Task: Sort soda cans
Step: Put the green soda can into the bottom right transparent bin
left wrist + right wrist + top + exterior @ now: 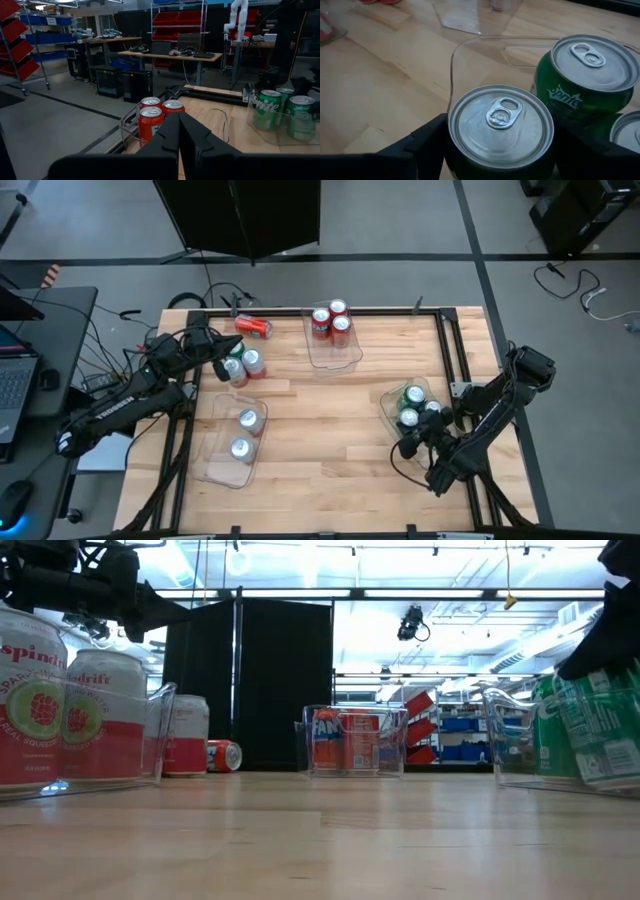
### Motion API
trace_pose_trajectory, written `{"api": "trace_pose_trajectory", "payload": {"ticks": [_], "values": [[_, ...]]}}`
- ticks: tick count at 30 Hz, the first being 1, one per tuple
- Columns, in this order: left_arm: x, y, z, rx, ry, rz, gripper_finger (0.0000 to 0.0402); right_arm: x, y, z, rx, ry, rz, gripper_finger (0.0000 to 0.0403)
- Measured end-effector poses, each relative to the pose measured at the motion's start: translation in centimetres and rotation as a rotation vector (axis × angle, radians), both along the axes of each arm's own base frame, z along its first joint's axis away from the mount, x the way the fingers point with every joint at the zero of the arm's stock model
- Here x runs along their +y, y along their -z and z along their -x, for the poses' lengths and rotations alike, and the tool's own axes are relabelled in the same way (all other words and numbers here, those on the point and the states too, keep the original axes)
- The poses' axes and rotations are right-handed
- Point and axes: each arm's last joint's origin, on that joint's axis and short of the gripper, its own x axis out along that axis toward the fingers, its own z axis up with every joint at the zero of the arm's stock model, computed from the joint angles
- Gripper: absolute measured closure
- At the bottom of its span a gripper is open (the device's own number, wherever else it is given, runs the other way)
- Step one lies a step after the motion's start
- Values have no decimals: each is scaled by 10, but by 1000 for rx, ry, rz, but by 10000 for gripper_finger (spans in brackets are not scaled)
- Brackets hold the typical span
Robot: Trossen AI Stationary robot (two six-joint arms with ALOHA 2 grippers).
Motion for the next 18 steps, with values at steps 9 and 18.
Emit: {"api": "trace_pose_trajectory", "payload": {"ticks": [9, 18], "values": [[0, 0, 0, 1, 0, 1, 398, 7, -8, -6, 88, 12, -88, 23], [0, 0, 0, -1, 0, 9, 398, 13, -28, -17, 142, -28, -97, 32]]}}
